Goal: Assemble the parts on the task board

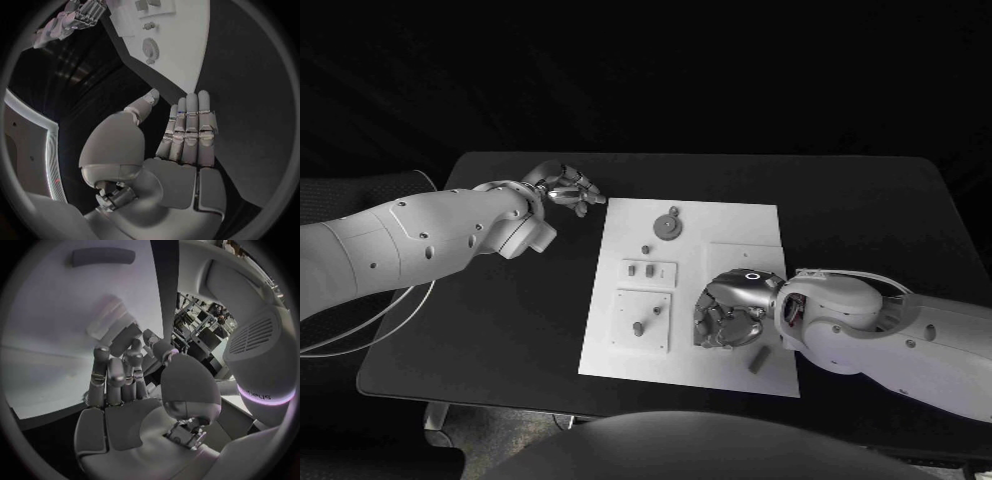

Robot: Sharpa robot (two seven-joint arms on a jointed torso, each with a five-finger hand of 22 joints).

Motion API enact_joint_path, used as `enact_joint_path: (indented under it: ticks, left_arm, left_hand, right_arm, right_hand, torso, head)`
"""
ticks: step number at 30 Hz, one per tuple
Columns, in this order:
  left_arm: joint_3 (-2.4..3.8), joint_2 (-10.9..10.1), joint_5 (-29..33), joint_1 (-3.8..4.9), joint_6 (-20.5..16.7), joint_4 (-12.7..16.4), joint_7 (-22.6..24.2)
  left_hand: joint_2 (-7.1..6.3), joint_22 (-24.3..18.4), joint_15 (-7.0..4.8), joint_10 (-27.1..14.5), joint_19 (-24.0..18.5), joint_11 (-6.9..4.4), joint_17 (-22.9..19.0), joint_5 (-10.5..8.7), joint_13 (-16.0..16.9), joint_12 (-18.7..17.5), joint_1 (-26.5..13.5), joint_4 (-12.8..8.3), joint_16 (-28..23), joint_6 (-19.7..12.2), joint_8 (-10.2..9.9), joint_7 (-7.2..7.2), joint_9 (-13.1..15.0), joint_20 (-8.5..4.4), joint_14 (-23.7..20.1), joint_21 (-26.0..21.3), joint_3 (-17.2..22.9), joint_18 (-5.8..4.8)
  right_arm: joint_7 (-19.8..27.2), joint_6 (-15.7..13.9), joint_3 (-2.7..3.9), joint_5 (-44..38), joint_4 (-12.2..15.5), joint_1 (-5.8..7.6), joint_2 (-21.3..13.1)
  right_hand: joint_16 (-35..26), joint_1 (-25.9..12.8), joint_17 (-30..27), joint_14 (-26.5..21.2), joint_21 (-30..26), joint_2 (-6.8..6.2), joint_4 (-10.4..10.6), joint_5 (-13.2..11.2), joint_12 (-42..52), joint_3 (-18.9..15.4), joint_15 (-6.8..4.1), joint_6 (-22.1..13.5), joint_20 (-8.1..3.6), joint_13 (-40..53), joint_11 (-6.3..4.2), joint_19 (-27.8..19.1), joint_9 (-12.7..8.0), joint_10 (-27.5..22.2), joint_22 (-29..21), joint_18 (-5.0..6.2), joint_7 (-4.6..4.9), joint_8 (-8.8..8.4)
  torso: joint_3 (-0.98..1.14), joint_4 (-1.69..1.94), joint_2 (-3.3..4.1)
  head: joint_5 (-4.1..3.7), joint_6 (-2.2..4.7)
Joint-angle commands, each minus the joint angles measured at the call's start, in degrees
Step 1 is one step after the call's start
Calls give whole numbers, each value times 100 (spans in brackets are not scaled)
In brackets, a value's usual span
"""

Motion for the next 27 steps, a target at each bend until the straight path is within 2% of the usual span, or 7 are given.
enact_joint_path:
  ticks: [1, 6, 12, 16, 20, 25, 27]
  left_arm:
    - [2, -3, -20, 3, 51, 12, 14]
    - [1, 3, -20, 3, 48, 13, 16]
    - [0, -2, -20, 3, 50, 9, 11]
    - [-1, 3, -20, 3, 58, 9, 11]
    - [-3, 4, -20, 3, 55, 7, 12]
    - [-5, 2, -20, 3, 51, 7, 20]
    - [-6, 6, -20, 3, 47, 9, 23]
  left_hand:
    - [4, 8, 1, -10, 35, 12, 7, 8, 0, -38, -16, 32, -28, -37, 27, -11, -7, -17, 47, -33, 1, 62]
    - [3, 9, 1, -12, 35, 13, 9, 8, 0, -40, -15, 32, -30, -41, 26, -10, -8, -17, 47, -33, 0, 62]
    - [2, 11, 1, -14, 35, 14, 11, 8, 0, -42, -13, 31, -33, -44, 25, -8, -9, -18, 48, -35, 1, 62]
    - [3, 11, 1, -15, 35, 14, 13, 8, 0, -42, -12, 31, -34, -46, 25, -7, -10, -18, 48, -35, 1, 62]
    - [5, 12, 1, -15, 35, 14, 15, 8, 0, -43, -11, 32, -36, -47, 25, -7, -11, -17, 49, -35, 1, 62]
    - [6, 13, 1, -15, 36, 14, 16, 8, 0, -43, -12, 33, -37, -46, 26, -7, -11, -17, 50, -36, 1, 62]
    - [5, 14, 1, -14, 36, 15, 18, 8, 0, -43, -15, 35, -38, -45, 27, -6, -11, -16, 50, -36, 0, 62]
  right_arm:
    - [45, 63, -20, 233, -19, -22, -12]
    - [64, 153, -20, 232, -16, -22, -13]
    - [75, 149, -20, 245, -17, -22, -52]
    - [122, -61, -19, 398, 1, -22, -127]
    - [223, -380, -13, 948, 67, -18, -302]
    - [167, -397, 13, 1930, 71, 157, -515]
    - [-6, -226, 13, 2213, 72, 235, -630]
  right_hand:
    - [-35, -28, -2, -23, -30, 8, 33, 8, 26, 13, 13, -247, 4, -7, 43, -14, -530, -1, 47, 35, 250, -81]
    - [-25, 89, 21, -4, -22, 182, -63, 61, 60, 58, 22, -69, 6, -30, 20, -28, -641, 7, 59, 35, 224, -104]
    - [-37, 95, -7, -29, -25, 221, -111, 128, 63, 48, 28, -22, 21, -54, 20, -47, -710, -1, 64, 35, 221, -139]
    - [-35, 73, 8, -18, -22, 229, -104, 144, 66, 38, 28, -5, 26, -62, 20, -45, -734, -2, 64, 35, 221, -151]
    - [-24, 29, 43, 15, -13, 231, -81, 161, 79, 22, 24, 27, 28, -72, 13, -27, -766, 7, 65, 35, 216, -162]
    - [-51, -123, -33, -35, -24, 183, 16, 152, 83, -21, 20, -56, 36, -89, 40, -25, -841, -28, 54, 35, 246, -248]
    - [-62, -246, -59, -59, -33, 183, 117, 148, 87, -46, 26, -69, 43, -94, 49, -30, -870, -48, 49, 35, 256, -273]
  torso:
    - [1, -1, 1]
    - [0, -2, 0]
    - [1, 2, 0]
    - [0, 1, 1]
    - [1, 2, 0]
    - [-3, 0, -4]
    - [-3, -2, -3]
  head:
    - [-1, 0]
    - [1, 0]
    - [-5, 0]
    - [-17, 0]
    - [-30, 0]
    - [-61, 0]
    - [-75, 0]
